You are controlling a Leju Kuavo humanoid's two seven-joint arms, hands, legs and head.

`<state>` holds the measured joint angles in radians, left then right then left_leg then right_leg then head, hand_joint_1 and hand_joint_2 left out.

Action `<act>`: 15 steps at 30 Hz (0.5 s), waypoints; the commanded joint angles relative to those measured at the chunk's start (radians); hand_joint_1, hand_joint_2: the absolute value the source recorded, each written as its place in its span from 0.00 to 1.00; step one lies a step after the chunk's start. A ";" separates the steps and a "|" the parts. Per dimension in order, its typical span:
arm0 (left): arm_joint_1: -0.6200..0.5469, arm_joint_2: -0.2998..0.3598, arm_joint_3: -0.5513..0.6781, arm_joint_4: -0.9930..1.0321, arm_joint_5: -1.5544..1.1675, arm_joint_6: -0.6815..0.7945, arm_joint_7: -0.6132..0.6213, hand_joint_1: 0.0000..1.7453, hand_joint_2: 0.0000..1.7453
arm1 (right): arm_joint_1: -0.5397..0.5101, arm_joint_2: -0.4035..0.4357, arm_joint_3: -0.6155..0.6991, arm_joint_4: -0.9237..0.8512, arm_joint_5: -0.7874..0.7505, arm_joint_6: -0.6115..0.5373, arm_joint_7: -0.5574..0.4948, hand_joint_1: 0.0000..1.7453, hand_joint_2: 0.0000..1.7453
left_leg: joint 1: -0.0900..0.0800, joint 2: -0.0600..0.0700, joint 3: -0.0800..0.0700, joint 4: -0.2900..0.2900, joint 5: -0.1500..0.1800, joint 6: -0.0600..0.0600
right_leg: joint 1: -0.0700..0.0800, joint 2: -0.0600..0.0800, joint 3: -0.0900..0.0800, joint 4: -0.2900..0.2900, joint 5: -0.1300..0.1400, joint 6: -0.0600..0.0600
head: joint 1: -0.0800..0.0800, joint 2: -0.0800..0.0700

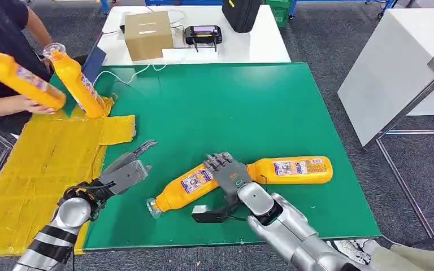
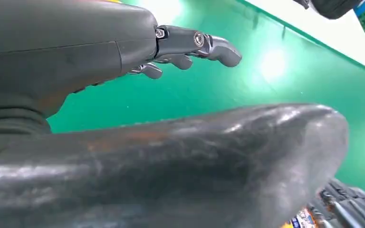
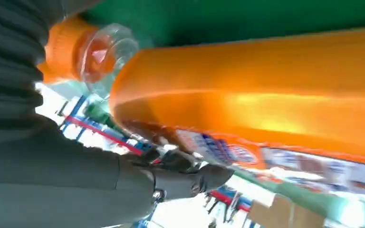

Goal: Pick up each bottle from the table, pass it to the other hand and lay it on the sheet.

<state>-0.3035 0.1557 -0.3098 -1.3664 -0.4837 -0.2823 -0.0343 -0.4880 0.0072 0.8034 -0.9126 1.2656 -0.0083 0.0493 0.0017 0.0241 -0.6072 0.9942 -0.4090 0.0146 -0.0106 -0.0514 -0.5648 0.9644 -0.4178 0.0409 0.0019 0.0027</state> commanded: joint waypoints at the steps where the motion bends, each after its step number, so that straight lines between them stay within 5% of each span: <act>1: -0.181 -0.074 -0.092 0.107 0.022 -0.052 0.049 0.00 0.00 | -0.125 0.062 0.126 0.306 -0.177 0.395 -0.127 1.00 1.00 | 0.001 -0.005 0.000 0.001 0.000 -0.001 | 0.001 0.000 0.002 0.001 -0.001 -0.001 | 0.000 0.000; 15: -0.206 -0.060 -0.125 0.143 0.063 -0.028 0.019 0.00 0.00 | -0.075 0.021 0.240 0.351 -0.294 0.409 -0.122 1.00 1.00 | 0.002 -0.006 0.019 -0.002 0.000 -0.001 | 0.001 -0.001 0.009 -0.004 -0.001 -0.002 | 0.002 0.000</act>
<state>-0.4492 0.1026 -0.3857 -1.3092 -0.4292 -0.3078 -0.0057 -0.6448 0.0591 0.9324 -0.6912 0.9796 0.3697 -0.0721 0.0019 0.0261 -0.5888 0.9939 -0.4110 0.0131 -0.0110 -0.0495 -0.5594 0.9635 -0.4193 0.0401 0.0038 0.0027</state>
